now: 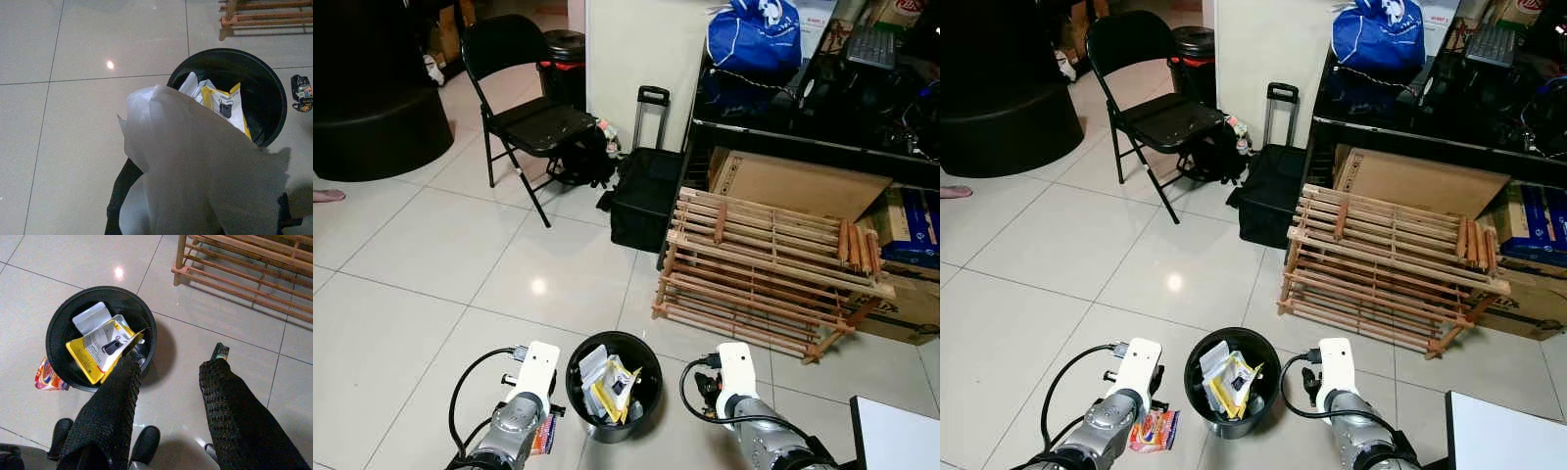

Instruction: Picking trash to rubbish bin

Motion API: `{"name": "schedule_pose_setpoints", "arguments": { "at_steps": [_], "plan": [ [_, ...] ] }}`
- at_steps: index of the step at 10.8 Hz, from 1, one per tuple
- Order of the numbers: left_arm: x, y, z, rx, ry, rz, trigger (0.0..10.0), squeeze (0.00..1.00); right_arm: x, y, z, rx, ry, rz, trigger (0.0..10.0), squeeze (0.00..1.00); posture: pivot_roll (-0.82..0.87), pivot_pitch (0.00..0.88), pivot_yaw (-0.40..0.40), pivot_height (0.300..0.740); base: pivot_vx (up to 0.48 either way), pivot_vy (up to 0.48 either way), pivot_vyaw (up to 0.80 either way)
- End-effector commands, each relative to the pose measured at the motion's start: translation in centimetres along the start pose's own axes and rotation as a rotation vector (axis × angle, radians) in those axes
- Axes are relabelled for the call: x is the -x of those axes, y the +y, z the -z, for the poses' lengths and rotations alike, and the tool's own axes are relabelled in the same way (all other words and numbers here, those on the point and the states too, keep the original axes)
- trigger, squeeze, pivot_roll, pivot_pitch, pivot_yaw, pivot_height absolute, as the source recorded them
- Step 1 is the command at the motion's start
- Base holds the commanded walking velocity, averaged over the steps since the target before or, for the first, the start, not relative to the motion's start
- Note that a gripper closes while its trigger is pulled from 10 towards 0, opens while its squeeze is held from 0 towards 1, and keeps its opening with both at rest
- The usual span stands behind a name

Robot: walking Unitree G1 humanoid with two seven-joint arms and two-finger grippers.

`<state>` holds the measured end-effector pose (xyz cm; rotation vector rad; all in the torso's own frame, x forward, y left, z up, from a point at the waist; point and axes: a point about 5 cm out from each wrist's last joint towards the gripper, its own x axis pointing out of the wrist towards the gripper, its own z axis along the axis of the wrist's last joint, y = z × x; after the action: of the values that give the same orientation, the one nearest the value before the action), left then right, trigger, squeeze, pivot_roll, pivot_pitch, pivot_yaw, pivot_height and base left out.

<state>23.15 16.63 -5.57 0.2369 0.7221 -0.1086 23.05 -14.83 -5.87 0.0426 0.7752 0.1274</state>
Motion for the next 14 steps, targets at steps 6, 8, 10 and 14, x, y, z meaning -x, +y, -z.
{"name": "schedule_pose_setpoints", "arguments": {
  "at_steps": [6,8,10,14],
  "plan": [
    [-0.07,-0.08,-0.19,-0.011,0.0,0.01,10.0,0.0,0.01,-0.34,-0.22,-0.003,-0.009,0.012,10.0,0.0,0.06,0.0,-0.072,0.74,0.166,0.0,0.0],
    [-0.1,-0.05,-0.32,-0.014,-0.003,0.01,10.0,0.0,-0.02,-0.24,-0.27,-0.015,-0.01,0.009,10.0,0.0,0.06,0.0,-0.073,0.74,0.247,0.0,0.0],
    [-0.12,-0.08,-0.37,-0.013,-0.004,0.013,10.0,0.0,-0.06,-0.16,-0.45,-0.023,-0.019,0.004,10.0,0.0,0.06,0.0,-0.074,0.74,0.124,0.0,-0.4],
    [-0.1,-0.28,-0.27,-0.004,0.0,0.021,10.0,0.0,0.01,-0.38,-0.21,-0.019,-0.008,0.017,10.0,0.0,0.06,0.0,-0.077,0.74,0.0,0.0,0.0]
  ]
}}
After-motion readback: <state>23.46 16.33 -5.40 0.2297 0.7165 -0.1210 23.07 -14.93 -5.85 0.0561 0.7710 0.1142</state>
